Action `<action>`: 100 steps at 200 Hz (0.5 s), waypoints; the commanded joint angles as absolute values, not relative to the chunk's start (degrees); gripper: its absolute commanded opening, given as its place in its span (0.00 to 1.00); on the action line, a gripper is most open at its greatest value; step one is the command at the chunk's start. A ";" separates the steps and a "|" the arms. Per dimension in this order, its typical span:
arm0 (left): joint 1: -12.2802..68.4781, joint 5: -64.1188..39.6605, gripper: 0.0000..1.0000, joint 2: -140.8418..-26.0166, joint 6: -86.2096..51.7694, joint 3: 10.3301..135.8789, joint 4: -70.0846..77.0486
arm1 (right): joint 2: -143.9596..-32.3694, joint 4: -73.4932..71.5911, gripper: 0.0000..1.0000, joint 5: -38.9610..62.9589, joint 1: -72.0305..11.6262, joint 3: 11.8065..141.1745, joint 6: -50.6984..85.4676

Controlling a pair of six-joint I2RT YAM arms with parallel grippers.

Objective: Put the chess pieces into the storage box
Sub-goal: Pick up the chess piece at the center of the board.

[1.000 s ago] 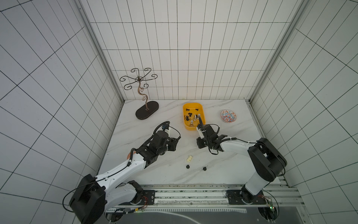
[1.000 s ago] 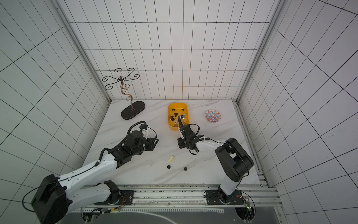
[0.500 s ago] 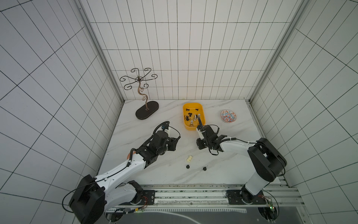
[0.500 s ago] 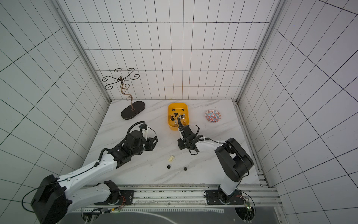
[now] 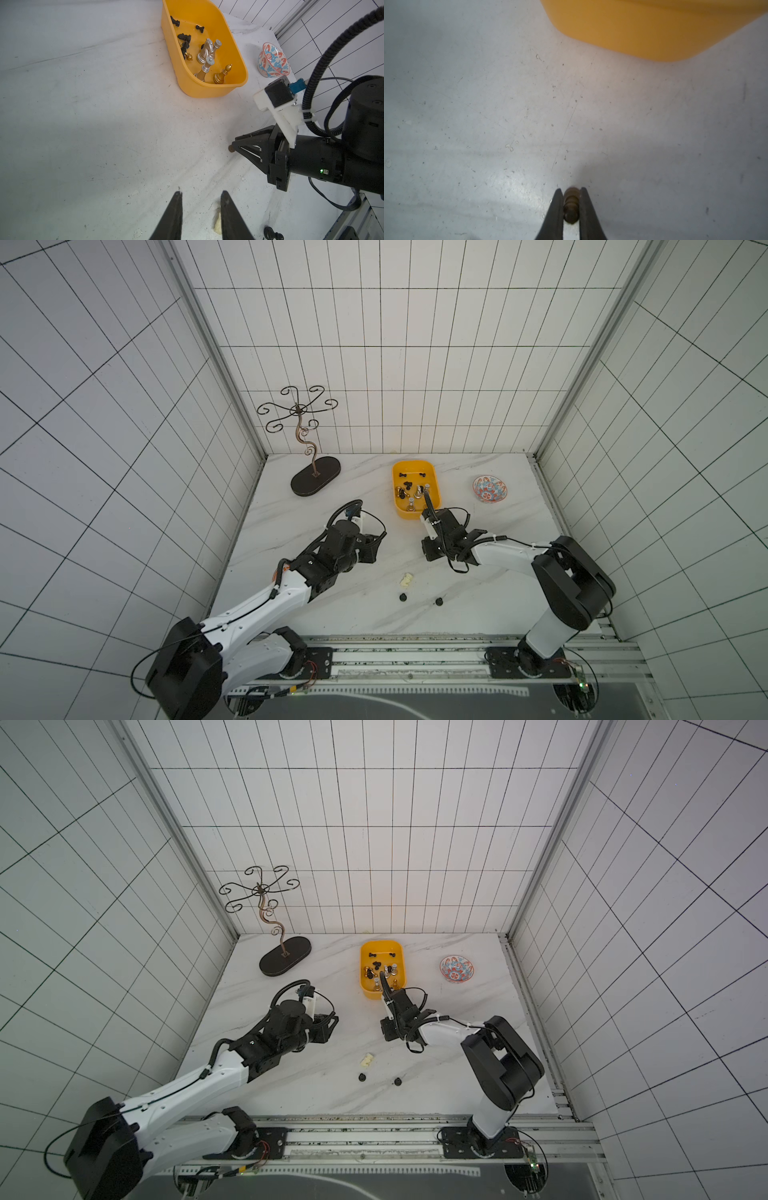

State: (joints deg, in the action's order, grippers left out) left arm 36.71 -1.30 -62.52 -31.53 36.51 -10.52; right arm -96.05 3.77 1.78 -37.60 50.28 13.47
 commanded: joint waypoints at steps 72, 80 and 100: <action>36.97 -0.43 0.31 -59.97 -31.88 35.69 -11.41 | -100.39 8.96 0.12 2.33 -31.87 78.29 6.00; 37.00 -0.40 0.31 -59.78 -31.83 35.67 -11.51 | -102.25 9.05 0.12 2.46 -31.09 80.78 5.70; 36.99 -0.50 0.31 -58.93 -31.96 35.11 -11.82 | -107.24 8.66 0.12 2.68 -29.65 86.46 4.56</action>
